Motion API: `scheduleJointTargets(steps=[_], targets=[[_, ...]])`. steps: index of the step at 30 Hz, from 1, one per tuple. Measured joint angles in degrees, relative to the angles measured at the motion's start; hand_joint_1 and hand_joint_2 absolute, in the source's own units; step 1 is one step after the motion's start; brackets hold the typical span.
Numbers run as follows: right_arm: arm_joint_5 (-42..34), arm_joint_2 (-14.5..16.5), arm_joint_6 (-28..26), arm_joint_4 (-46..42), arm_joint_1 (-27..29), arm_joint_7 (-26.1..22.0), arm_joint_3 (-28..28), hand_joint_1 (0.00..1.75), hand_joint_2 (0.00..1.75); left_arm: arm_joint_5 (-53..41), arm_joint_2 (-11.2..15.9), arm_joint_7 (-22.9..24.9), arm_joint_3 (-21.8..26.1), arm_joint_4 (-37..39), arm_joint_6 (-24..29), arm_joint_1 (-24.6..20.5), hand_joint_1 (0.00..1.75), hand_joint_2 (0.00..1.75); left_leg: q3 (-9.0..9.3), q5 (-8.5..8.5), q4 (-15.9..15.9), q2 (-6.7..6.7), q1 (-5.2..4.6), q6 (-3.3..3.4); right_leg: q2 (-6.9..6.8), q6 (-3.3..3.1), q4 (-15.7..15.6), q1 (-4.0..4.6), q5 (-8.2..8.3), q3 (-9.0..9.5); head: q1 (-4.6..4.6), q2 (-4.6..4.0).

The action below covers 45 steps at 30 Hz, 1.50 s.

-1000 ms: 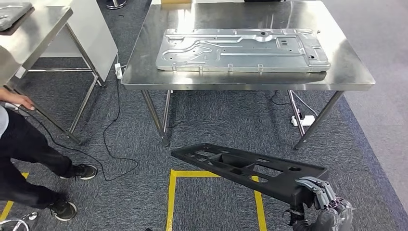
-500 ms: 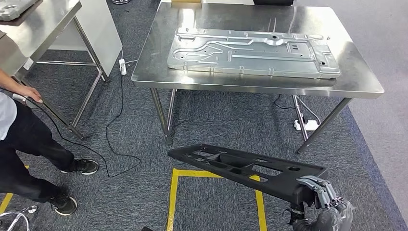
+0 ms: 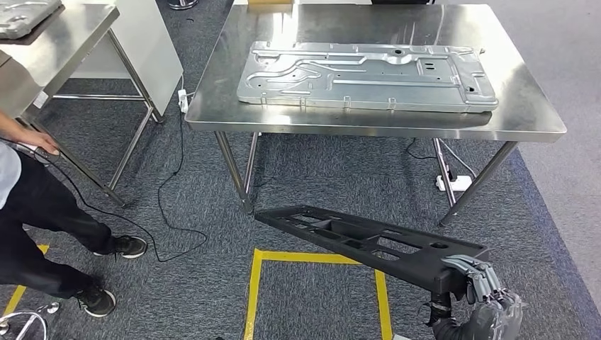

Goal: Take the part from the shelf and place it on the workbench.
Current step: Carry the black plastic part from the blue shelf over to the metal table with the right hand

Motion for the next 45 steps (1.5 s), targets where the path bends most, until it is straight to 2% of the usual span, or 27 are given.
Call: scheduleJointTargets(steps=[1,2,3,5,6,9,11,14,15,16,18,20,21,24,26,27,29,30,31,32,34,35,36,38,41,43,45], targets=[[-0.1,0.0,0.0,0.0,0.0,0.1,0.0,1.75,1.75,0.0,0.0,0.0,0.0,0.0,0.0,0.1,0.00,1.75,-0.14,1.13,-0.3,0.00,0.00,0.09,0.01,0.00,0.0,0.05,-0.15,0.21,0.00,0.00],[-0.1,0.0,0.0,0.1,0.0,0.1,0.0,1.75,1.75,0.0,0.0,0.0,0.0,0.0,0.0,0.1,0.00,1.75,0.79,3.19,-2.7,0.00,-0.02,0.29,0.03,0.06,0.0,0.09,-0.34,0.51,0.00,0.00],[-0.1,0.0,0.0,0.1,0.0,0.2,0.0,1.75,1.75,0.0,0.0,0.0,0.0,0.0,0.0,0.1,0.00,1.75,2.41,5.54,-6.7,0.04,-0.06,0.63,0.04,0.16,0.0,0.11,-0.56,0.82,0.01,0.00],[-0.1,0.0,0.0,0.1,0.0,0.2,0.0,1.75,1.75,-0.1,0.1,0.0,0.0,0.0,0.0,0.0,0.00,1.75,5.28,7.95,-13.1,0.12,-0.38,1.29,0.04,0.60,0.0,0.26,-0.98,1.19,0.02,0.00],[-0.1,0.0,0.0,0.1,-0.1,0.2,0.0,1.75,1.75,-0.1,0.1,0.0,0.0,0.0,0.0,0.0,0.00,1.75,5.94,8.08,-14.7,0.15,-0.58,1.54,0.03,0.90,0.0,0.29,-1.12,1.21,0.03,0.00],[-0.1,0.0,0.0,0.1,-0.2,0.2,-0.1,1.75,1.75,-0.1,0.1,0.0,0.0,0.0,-0.2,0.1,0.00,1.75,6.55,7.82,-15.8,0.08,-0.68,2.16,-0.01,1.90,-0.3,0.22,-1.34,1.51,0.03,0.00],[-0.1,0.0,0.0,0.1,-0.3,0.2,-0.1,1.75,1.75,-0.1,0.1,0.0,0.0,0.0,-0.3,0.1,0.00,1.75,7.42,7.95,-16.7,0.07,-0.36,2.83,0.06,2.35,2.0,0.23,-2.63,0.75,0.05,0.00],[-0.2,0.0,0.0,0.1,-0.4,0.2,-0.1,1.75,1.75,-0.1,0.1,0.0,0.0,0.0,-0.5,0.0,0.00,1.75,8.26,7.48,-17.0,0.08,-0.32,3.55,0.22,2.73,12.2,0.16,-6.48,-5.13,0.05,-0.01],[-0.2,0.0,0.0,0.2,-0.4,0.2,-0.1,1.75,1.75,-0.1,0.1,0.0,0.0,0.0,-0.6,0.0,0.00,1.75,8.53,7.19,-16.9,0.04,-0.35,3.60,0.22,2.87,14.6,0.10,-6.65,-6.89,0.07,-0.01],[-0.2,0.0,0.0,0.2,-0.4,0.2,-0.1,1.75,1.75,-0.2,0.1,0.0,0.0,0.0,-0.6,0.0,0.00,1.75,8.89,6.86,-16.9,-0.02,-0.36,3.56,0.22,2.97,15.0,0.01,-5.65,-7.65,0.07,-0.01],[-0.3,0.0,0.0,0.2,-0.5,0.1,-0.1,1.75,1.75,-0.2,0.1,0.0,0.0,0.0,-0.7,0.1,0.00,1.75,9.89,6.00,-16.7,-0.18,-0.33,3.27,0.22,3.01,9.6,-0.20,-1.02,-6.09,0.09,0.00],[-0.4,0.0,0.0,0.2,-0.7,0.0,-0.2,1.75,1.75,-0.3,0.0,0.0,0.0,0.0,-0.7,0.1,0.00,1.75,10.50,4.97,-16.3,-0.31,-0.45,2.66,0.27,2.65,3.4,-0.15,1.91,-3.46,0.10,-0.01],[-0.4,0.0,0.0,0.1,-0.8,-0.1,-0.2,1.75,1.75,-0.3,0.0,0.0,0.0,0.0,-0.7,0.1,0.00,1.75,10.57,4.59,-16.1,-0.34,-0.52,2.31,0.32,2.37,1.8,-0.03,2.15,-2.76,0.08,-0.01],[-0.5,0.0,0.0,0.0,-1.1,-0.2,-0.6,1.75,1.75,-0.3,0.1,0.0,0.0,0.0,-0.7,-0.2,0.00,1.75,10.83,3.99,-16.3,-0.24,-0.55,1.37,0.49,1.38,1.0,0.09,1.41,-2.23,0.02,0.00],[-0.7,0.0,0.0,-0.1,-1.4,-0.4,-1.0,1.75,1.75,-0.4,0.1,0.0,0.0,0.0,-0.7,-0.3,0.00,1.75,10.28,2.73,-14.3,-0.10,-0.45,0.77,0.44,0.71,0.4,-0.15,1.22,-1.46,-0.04,0.00],[-0.9,0.0,0.0,-0.2,-1.6,-0.4,-1.1,1.75,1.75,-0.5,0.1,0.0,0.0,0.0,-0.7,-0.3,0.00,1.75,9.02,1.48,-11.6,-0.04,-0.36,0.50,0.35,0.41,0.1,-0.23,1.08,-1.02,-0.09,0.00],[-1.4,-0.1,0.0,-0.3,-2.0,-0.4,-1.3,1.75,1.75,-0.6,0.1,0.0,0.0,0.0,-0.7,-0.2,0.00,1.75,4.57,-1.16,-4.0,0.00,-0.21,0.13,0.19,0.03,0.0,-0.13,0.63,-0.47,-0.17,0.00],[-1.8,-0.1,0.0,-0.4,-2.2,-0.4,-1.5,1.75,1.75,-0.7,0.1,0.0,0.0,0.0,-0.7,-0.1,0.00,1.75,2.54,-1.48,-1.1,0.00,-0.14,0.03,0.20,-0.05,0.0,-0.08,0.36,-0.19,-0.17,0.00],[-2.3,-0.3,0.0,-0.5,-2.5,-0.4,-1.7,1.75,1.75,-0.8,0.1,0.0,0.0,0.0,-0.7,0.0,0.00,1.75,1.31,-0.65,-0.2,0.00,-0.10,0.02,0.25,-0.05,0.0,-0.05,0.04,0.19,-0.18,0.00],[-2.7,-0.5,0.0,-0.7,-2.9,-0.3,-2.0,1.75,1.75,-0.9,0.1,0.0,0.0,0.0,-0.7,0.0,0.00,1.75,1.16,1.35,-1.5,0.00,-0.08,0.10,0.34,0.01,0.0,-0.05,-0.31,0.68,-0.18,0.00],[-3.3,-1.0,0.0,-1.0,-3.7,0.0,-2.4,1.75,1.75,-1.1,0.1,0.0,0.0,0.0,-0.8,0.1,0.00,1.75,3.26,6.58,-8.5,0.03,-0.12,0.60,0.46,0.27,0.0,-0.07,-1.08,1.68,-0.15,-0.01],[-3.5,-1.3,0.0,-1.1,-4.2,0.2,-2.6,1.75,1.75,-1.1,0.1,0.1,0.0,0.0,-0.8,0.1,0.00,1.75,4.48,8.16,-11.7,0.07,-0.29,0.95,0.49,0.53,0.0,0.00,-1.43,1.96,-0.16,-0.01],[-3.7,-1.6,0.0,-1.1,-4.6,0.5,-2.7,1.75,1.75,-1.2,0.1,0.1,0.0,0.0,-0.9,0.0,0.00,1.75,5.25,8.81,-13.8,0.11,-0.49,1.28,0.50,0.83,0.0,-0.01,-1.65,2.04,-0.15,-0.01],[-3.9,-2.4,0.0,-1.1,-5.6,1.0,-2.9,1.75,1.75,-1.3,0.1,0.2,0.0,0.0,-0.9,-0.1,0.00,1.75,5.65,8.36,-14.9,0.10,-0.90,1.78,0.51,1.56,-0.2,-0.05,-1.86,2.00,-0.15,0.00],[-4.0,-3.6,0.0,-1.1,-7.1,1.7,-3.2,1.75,1.75,-1.5,0.2,0.2,-0.1,0.0,-1.1,0.0,0.00,1.75,6.72,8.39,-16.3,0.06,-0.52,2.66,0.39,2.42,0.8,-0.06,-2.77,1.98,-0.08,0.00],[-4.1,-4.5,0.0,-1.0,-8.0,2.4,-3.5,1.75,1.75,-1.7,0.2,0.2,-0.1,0.0,-1.4,-0.1,0.00,1.75,7.56,8.21,-16.9,0.11,-0.45,3.28,0.40,2.63,6.5,-0.09,-5.16,-0.91,-0.01,0.00],[-4.4,-5.2,0.0,-0.8,-8.8,3.0,-3.8,1.75,1.75,-1.9,0.2,0.2,-0.2,0.0,-1.6,-0.2,0.00,1.75,8.08,7.71,-16.9,0.11,-0.53,3.62,0.43,2.81,13.5,-0.15,-7.34,-5.48,0.00,0.00]])
